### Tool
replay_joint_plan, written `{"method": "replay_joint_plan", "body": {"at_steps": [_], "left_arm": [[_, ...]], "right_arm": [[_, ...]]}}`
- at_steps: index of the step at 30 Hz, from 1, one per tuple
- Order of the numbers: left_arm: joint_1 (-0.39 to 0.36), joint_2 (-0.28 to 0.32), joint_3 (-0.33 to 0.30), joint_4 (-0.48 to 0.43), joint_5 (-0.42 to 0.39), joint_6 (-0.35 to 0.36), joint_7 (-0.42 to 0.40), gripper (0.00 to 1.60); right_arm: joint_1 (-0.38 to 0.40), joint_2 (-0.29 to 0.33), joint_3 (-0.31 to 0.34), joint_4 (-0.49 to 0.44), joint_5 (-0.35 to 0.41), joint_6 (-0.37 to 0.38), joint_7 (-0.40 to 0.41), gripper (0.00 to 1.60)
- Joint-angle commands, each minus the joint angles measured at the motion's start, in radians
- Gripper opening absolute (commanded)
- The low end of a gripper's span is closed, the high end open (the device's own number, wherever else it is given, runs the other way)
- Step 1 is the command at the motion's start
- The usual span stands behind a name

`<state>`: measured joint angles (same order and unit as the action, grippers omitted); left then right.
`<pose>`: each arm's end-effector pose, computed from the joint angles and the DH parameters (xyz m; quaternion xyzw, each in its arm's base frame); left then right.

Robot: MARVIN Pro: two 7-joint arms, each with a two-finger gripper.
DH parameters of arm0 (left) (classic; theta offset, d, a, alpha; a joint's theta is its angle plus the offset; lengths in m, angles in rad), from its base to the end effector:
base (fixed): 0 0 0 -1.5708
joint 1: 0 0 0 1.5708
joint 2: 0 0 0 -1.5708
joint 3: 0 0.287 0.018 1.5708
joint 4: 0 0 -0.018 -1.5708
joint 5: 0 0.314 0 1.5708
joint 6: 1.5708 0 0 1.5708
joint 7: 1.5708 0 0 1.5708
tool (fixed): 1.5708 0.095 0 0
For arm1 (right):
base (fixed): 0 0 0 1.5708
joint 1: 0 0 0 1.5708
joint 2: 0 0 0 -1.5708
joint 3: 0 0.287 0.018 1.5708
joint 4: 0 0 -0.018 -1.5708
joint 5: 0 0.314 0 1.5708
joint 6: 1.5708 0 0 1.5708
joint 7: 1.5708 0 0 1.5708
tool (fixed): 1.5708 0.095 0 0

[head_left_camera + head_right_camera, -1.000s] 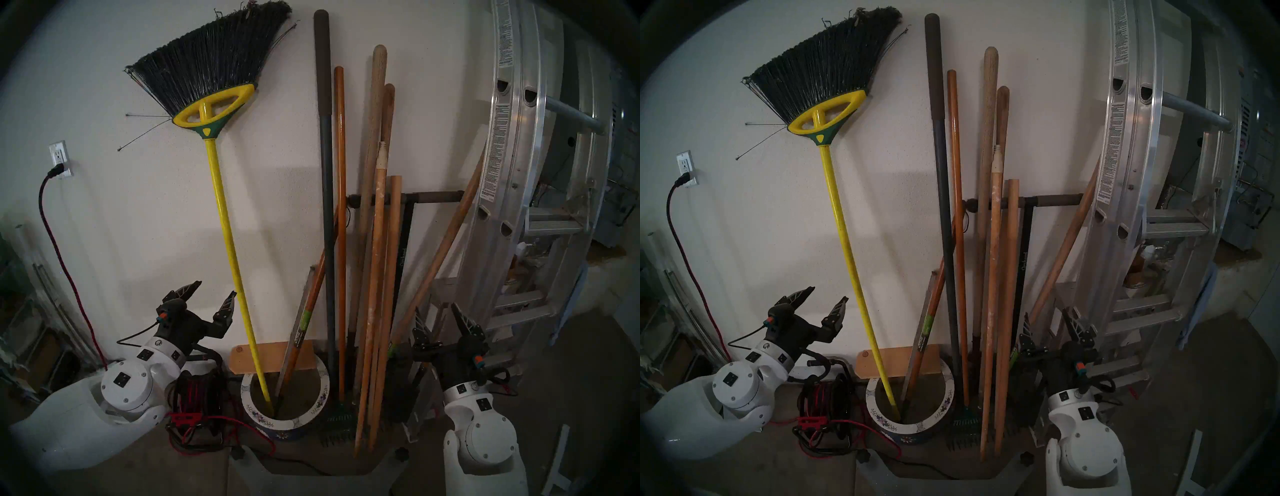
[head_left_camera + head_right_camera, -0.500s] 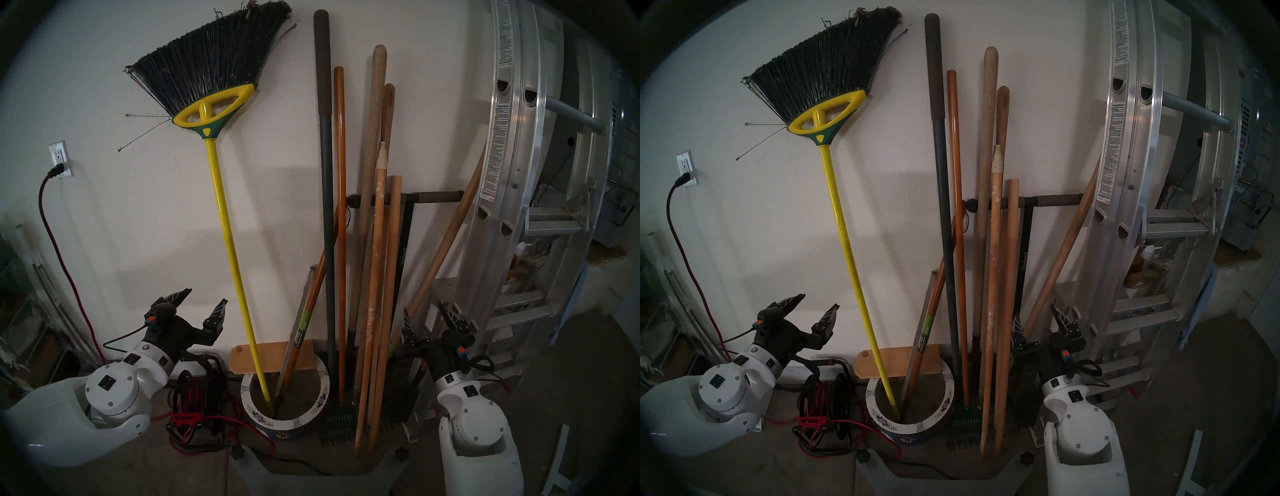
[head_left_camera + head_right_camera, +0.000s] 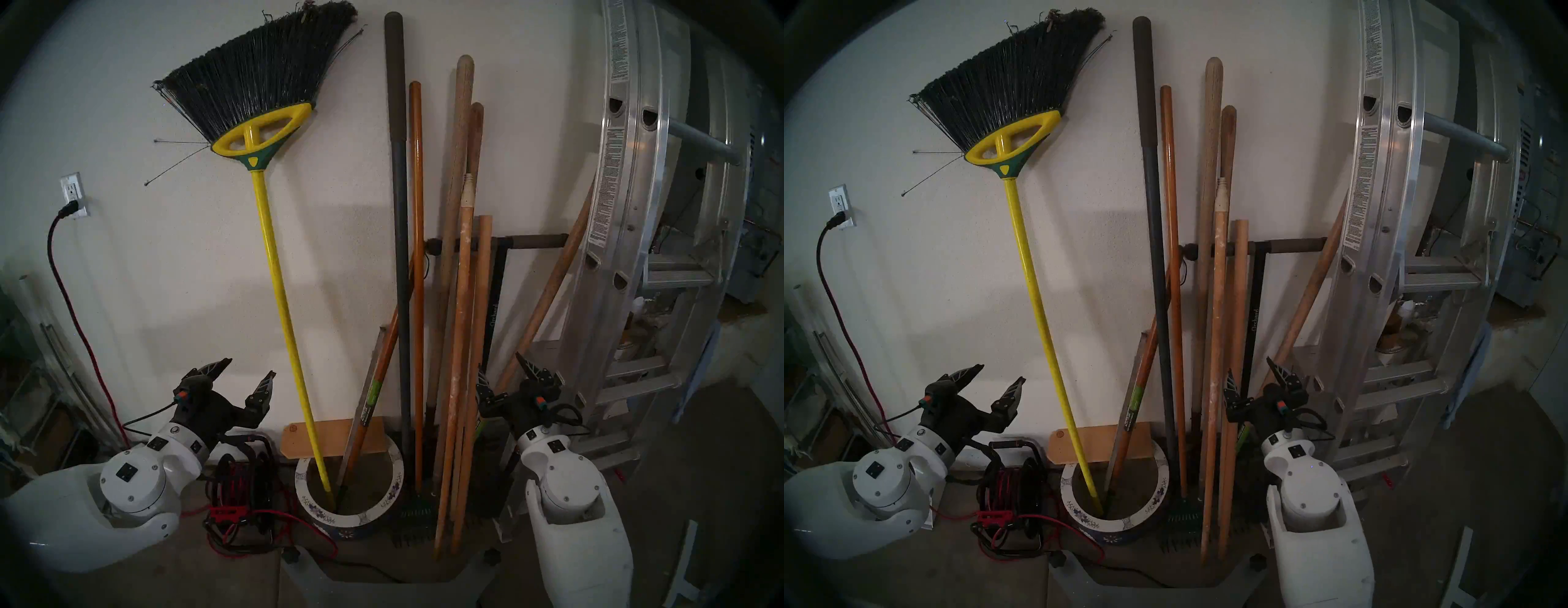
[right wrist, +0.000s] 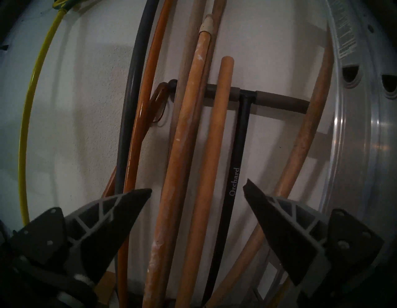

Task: Put wooden sticks into the pot

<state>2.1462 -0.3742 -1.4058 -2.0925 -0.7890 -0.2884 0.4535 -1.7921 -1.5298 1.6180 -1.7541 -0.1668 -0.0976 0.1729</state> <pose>0.2868 0.1022 -0.2542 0.7373 -0.1056 0.6670 0.0172 0.3614 -0.0114 -0.3109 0.6873 0.1304 0.7141 0.0262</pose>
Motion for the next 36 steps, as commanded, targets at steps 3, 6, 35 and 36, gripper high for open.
{"method": "replay_joint_plan", "body": {"at_steps": [3,6,35,36], "left_arm": [[0.01,0.01,-0.004,-0.008,-0.001,-0.004,-0.001,1.6],[0.011,0.013,-0.003,-0.009,-0.002,-0.006,0.001,1.6],[0.017,0.03,-0.002,-0.01,-0.015,-0.017,0.006,1.6],[0.018,0.03,-0.002,-0.01,-0.015,-0.017,0.006,1.6]], "right_arm": [[0.131,-0.018,-0.065,0.083,-0.029,0.033,-0.013,1.6],[0.177,-0.034,-0.086,0.137,-0.045,0.049,-0.022,1.6],[0.497,-0.073,-0.093,0.547,-0.1,0.118,-0.044,1.6],[0.498,-0.074,-0.092,0.553,-0.101,0.115,-0.045,1.6]]}}
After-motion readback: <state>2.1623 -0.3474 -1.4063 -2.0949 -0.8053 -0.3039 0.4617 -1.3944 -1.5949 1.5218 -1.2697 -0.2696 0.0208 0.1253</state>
